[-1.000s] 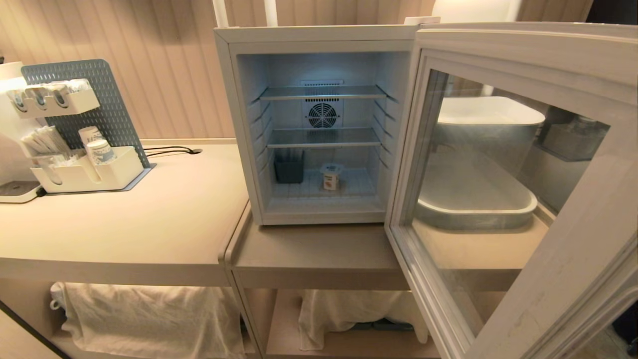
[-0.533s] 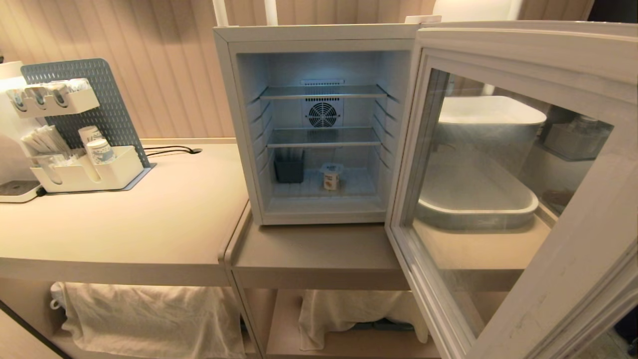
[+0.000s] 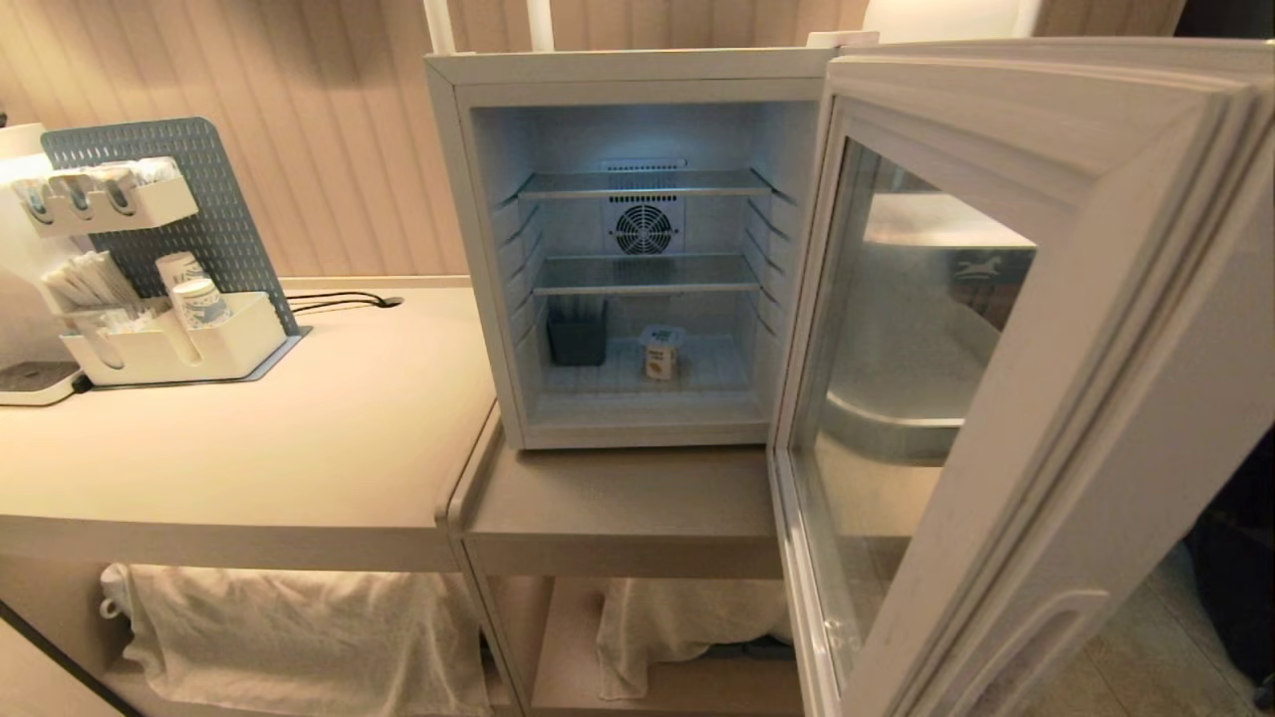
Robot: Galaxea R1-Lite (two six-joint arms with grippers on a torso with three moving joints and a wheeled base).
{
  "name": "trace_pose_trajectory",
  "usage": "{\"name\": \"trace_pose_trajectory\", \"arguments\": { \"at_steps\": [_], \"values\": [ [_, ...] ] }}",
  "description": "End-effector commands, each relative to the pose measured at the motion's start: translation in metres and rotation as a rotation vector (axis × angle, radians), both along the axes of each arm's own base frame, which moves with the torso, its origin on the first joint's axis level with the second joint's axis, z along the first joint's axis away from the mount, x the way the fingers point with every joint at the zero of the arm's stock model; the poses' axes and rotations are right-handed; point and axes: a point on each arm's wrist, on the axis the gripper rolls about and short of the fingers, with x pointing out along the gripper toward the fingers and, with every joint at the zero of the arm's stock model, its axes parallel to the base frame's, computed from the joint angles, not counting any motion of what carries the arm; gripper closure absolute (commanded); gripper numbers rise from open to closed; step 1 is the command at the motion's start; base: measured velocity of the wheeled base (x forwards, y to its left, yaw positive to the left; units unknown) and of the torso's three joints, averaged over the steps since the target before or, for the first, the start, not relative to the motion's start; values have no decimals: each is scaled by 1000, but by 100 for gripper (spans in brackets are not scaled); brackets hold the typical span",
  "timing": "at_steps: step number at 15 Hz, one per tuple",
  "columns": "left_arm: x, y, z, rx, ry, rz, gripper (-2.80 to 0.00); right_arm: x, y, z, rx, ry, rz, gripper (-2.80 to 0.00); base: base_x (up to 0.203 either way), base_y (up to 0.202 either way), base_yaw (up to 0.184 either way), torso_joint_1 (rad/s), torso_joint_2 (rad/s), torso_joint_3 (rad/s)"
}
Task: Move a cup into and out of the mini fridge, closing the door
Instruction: Close the freezer door
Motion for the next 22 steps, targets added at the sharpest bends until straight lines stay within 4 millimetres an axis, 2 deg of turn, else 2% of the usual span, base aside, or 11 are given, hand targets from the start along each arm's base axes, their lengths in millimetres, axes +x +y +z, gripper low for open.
{"name": "trace_pose_trajectory", "arguments": {
  "at_steps": [1, 4, 7, 9, 14, 16, 18, 20, 22],
  "values": [
    [0, 0, 0, -1, -1, -1, 0, -7, 24, 5, -51, -25, 40, 0, 0, 0, 0, 0, 0, 0],
    [0, 0, 0, -1, -1, -1, 0, -5, 61, 18, -106, -20, 11, 0, 0, 0, 0, 0, 0, 0],
    [0, 0, 0, -1, -1, -1, 0, 13, 96, 36, -109, -17, -21, 0, 0, 0, 0, 0, 0, 0],
    [0, 0, 0, -1, -1, -2, 0, 32, 125, 46, -101, -6, -38, 0, 0, 0, 0, 0, 0, 0],
    [0, 0, 0, -1, -1, -2, 0, 89, 217, 45, -98, 21, -221, 0, 0, 0, 0, 0, 0, 0],
    [0, 0, 0, -1, -1, -1, 0, 117, 253, 38, -77, 15, -319, 0, 0, 0, 0, 0, 0, 0],
    [0, 0, 0, -1, -1, -1, 0, 138, 279, 18, -101, 2, -424, 0, 0, 0, 0, 0, 0, 0],
    [0, 0, 0, -1, -1, -1, 0, 147, 291, -4, -158, -21, -502, 0, 0, 0, 0, 0, 0, 0],
    [0, 0, 0, -1, -1, -1, 0, 148, 291, -8, -181, -32, -555, 0, 0, 0, 0, 0, 0, 0]
  ]
}}
